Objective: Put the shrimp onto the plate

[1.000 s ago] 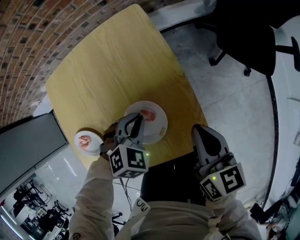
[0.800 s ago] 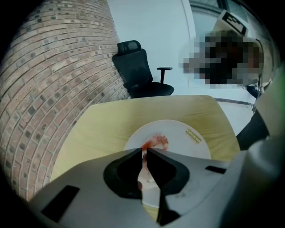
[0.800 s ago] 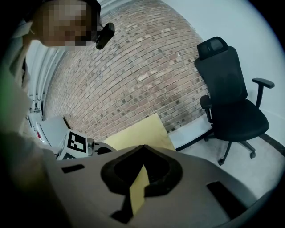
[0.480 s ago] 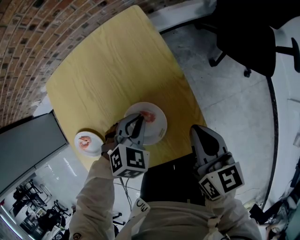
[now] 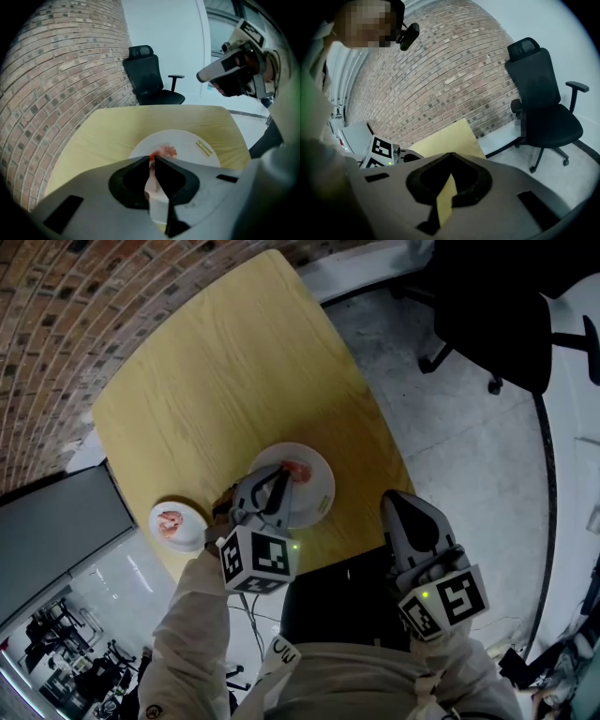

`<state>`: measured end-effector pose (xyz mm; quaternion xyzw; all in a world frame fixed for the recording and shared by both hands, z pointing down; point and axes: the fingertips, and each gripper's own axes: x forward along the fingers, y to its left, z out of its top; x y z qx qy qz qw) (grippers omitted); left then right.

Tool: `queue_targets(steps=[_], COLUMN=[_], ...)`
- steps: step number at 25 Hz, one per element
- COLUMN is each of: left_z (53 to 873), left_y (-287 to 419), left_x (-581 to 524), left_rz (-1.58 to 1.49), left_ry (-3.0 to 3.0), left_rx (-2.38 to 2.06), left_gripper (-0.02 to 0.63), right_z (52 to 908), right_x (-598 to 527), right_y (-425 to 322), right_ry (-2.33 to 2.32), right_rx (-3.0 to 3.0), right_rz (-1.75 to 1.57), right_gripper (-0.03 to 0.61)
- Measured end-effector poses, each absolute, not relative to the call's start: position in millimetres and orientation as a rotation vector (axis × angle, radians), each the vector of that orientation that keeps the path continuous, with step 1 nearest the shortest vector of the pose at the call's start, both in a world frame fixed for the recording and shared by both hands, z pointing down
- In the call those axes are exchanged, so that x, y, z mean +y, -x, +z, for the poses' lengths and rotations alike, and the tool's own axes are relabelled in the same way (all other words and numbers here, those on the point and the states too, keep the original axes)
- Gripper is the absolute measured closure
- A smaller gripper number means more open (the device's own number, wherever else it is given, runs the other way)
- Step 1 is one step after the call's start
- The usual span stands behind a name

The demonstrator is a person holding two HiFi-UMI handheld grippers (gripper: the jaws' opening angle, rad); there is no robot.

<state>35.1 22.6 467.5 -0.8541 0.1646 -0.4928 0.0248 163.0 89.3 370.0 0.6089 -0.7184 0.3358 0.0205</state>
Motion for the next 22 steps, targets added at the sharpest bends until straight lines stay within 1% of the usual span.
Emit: queue_targets(steps=[17, 22], left_z=[458.0, 442.7], left_y=[-35.9, -17.3], left_x=[25.4, 21.7], left_rz=[-1.475, -1.461], left_ry=[2.736, 2.735], left_rx=[0.553, 0.619], left_gripper=[0.571, 0.571], right_z=[365.5, 364.9], right_x=[91.4, 85.5], right_y=[-156.6, -146.4], right_ry=[-1.876, -1.845], right_rx=[-2.232, -2.255], right_rz=[1.035, 1.032], right_gripper=[0.555, 0.555])
